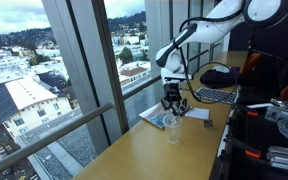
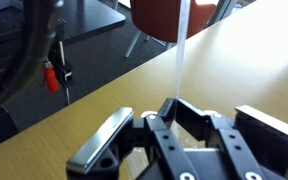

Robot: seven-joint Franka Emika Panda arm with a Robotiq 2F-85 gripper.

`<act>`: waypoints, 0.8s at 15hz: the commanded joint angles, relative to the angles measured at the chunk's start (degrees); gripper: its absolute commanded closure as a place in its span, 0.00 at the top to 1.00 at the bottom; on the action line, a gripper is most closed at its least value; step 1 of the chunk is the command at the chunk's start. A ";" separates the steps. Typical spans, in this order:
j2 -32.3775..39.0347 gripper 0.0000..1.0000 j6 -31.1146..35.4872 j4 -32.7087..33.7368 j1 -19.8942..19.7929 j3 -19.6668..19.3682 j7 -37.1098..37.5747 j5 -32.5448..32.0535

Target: Put the straw inside the plastic cup

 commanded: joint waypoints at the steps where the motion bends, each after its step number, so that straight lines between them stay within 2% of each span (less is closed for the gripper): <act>1: 2.68 0.03 -2.76 4.18 -0.34 0.00 1.54 0.46; 12: 5.46 0.03 -3.71 7.34 -1.14 0.18 2.31 0.48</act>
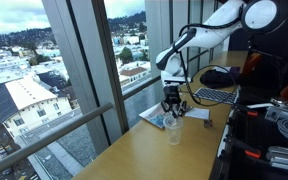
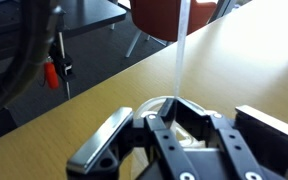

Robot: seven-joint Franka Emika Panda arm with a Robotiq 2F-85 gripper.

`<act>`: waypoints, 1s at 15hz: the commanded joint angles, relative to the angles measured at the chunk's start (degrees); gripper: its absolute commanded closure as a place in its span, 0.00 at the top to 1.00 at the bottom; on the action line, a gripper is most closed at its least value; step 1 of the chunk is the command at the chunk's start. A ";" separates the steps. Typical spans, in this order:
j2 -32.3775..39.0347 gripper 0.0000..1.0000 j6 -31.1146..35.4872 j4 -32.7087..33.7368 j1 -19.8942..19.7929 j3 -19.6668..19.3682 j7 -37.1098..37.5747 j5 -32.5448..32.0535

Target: Put the straw inside the plastic cup

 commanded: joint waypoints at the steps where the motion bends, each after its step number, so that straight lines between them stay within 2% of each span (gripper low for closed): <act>1: 2.14 0.03 -2.99 3.76 -1.04 0.29 1.51 0.52; 2: 2.24 0.17 -3.08 3.93 -1.22 0.30 1.39 0.50; 3: 2.23 0.37 -3.03 3.99 -1.36 0.29 1.28 0.49; 10: 1.01 0.87 -3.64 5.62 -2.65 0.60 0.48 0.55; 12: 0.27 1.00 -4.83 5.83 -2.95 0.62 0.19 0.42; 13: -0.70 1.00 -4.91 4.79 -2.76 0.49 -0.10 0.26; 15: -6.09 1.00 -2.47 -2.24 -1.32 -0.11 -2.86 -0.94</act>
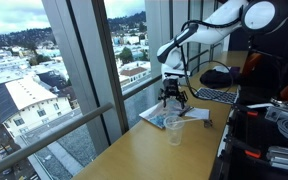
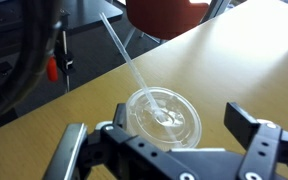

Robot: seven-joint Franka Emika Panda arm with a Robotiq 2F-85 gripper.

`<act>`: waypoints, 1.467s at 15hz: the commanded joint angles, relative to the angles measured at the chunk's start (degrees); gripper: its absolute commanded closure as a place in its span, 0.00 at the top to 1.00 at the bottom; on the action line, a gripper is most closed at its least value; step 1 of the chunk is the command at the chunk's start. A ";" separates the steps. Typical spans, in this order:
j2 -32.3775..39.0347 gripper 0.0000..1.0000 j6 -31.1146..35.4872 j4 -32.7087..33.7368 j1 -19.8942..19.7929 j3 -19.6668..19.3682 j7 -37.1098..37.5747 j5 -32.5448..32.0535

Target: Put the straw inside the plastic cup

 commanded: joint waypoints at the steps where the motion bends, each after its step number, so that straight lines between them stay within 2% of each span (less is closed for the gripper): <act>1: -9.26 1.00 1.21 -10.73 2.02 -0.61 -4.96 -2.48; 4: -16.89 1.00 1.89 -18.57 5.23 -1.58 -10.71 -9.12; 11: -34.18 1.00 6.65 -37.68 13.01 -1.21 -15.82 -25.26; 17: -44.90 1.00 17.74 -56.74 20.18 0.71 -12.33 -38.71; 20: -45.25 1.00 20.93 -61.42 23.53 1.87 -8.64 -45.80; 21: -44.81 1.00 20.81 -61.69 23.19 1.54 -1.31 -40.88; 22: -45.13 1.00 24.56 -62.96 20.87 3.49 -7.65 -35.08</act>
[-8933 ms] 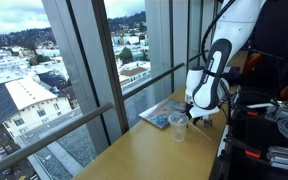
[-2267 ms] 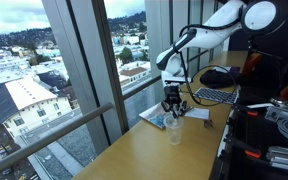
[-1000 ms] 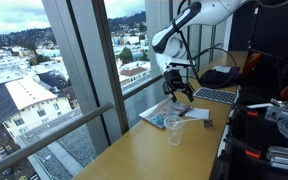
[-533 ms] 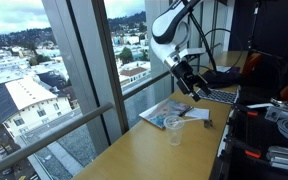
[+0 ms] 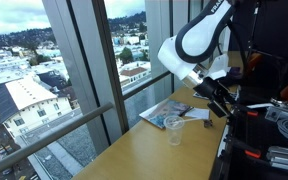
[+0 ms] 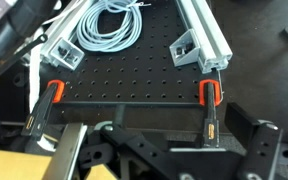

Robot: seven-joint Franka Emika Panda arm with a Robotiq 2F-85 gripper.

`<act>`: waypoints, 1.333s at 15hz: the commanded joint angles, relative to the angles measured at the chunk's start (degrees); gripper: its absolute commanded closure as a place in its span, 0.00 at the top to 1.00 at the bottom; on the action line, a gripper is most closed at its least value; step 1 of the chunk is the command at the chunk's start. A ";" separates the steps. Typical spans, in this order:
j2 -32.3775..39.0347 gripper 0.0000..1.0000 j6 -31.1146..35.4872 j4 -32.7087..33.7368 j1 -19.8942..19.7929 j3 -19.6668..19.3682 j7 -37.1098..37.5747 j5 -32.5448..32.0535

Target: Put the straw inside the plastic cup

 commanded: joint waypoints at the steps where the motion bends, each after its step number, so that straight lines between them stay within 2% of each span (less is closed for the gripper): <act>1: -1.31 1.00 6.14 -3.76 -2.26 2.37 -0.04 9.31; 5: -1.27 1.00 9.08 -2.90 -4.01 3.39 -1.66 20.79; 6: -1.18 1.00 7.18 -1.85 -3.42 3.76 -7.63 15.89; 7: 0.01 1.00 8.12 -2.25 -2.84 2.83 -2.63 16.81; 12: 0.34 1.00 8.12 -2.21 -3.03 2.84 -3.25 16.80; 13: -0.51 1.00 6.52 -2.34 -3.40 3.01 -5.66 15.73; 20: -5.93 1.00 12.21 -3.36 -1.76 3.77 -12.94 2.50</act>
